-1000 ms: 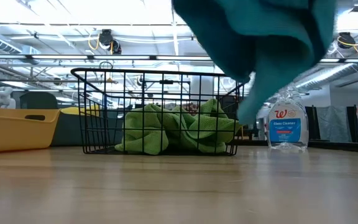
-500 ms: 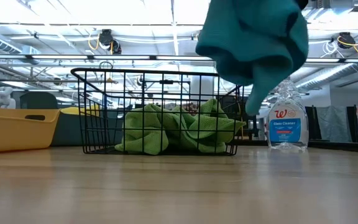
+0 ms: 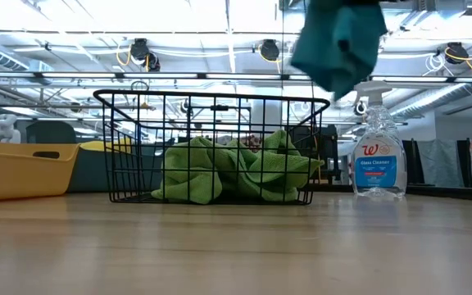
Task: Sort microfiber towel by color & place in baskets
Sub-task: Put the top blue microfiber towel into the yellow bin
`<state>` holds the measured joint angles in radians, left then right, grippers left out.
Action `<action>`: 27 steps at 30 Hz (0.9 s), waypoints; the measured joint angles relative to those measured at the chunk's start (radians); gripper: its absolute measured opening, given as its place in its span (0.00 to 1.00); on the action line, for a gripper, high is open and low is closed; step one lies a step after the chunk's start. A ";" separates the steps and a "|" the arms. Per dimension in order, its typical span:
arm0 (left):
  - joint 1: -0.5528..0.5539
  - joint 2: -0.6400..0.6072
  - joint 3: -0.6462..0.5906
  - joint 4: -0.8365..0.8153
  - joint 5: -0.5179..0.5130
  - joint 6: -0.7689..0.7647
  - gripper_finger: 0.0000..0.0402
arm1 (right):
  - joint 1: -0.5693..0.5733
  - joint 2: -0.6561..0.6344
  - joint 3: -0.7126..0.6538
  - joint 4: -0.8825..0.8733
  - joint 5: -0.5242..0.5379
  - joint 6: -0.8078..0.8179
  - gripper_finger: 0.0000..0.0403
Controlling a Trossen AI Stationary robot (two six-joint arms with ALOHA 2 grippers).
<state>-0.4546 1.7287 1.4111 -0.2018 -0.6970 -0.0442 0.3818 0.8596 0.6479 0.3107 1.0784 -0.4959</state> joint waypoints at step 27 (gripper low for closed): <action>0.441 -0.156 -0.137 0.653 0.599 0.234 0.56 | -0.141 -0.074 0.000 -0.267 -0.432 0.294 0.02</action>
<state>-0.0135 1.5729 1.2742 0.4516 -0.0978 0.1897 0.2407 0.7856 0.6476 0.0432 0.6461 -0.2020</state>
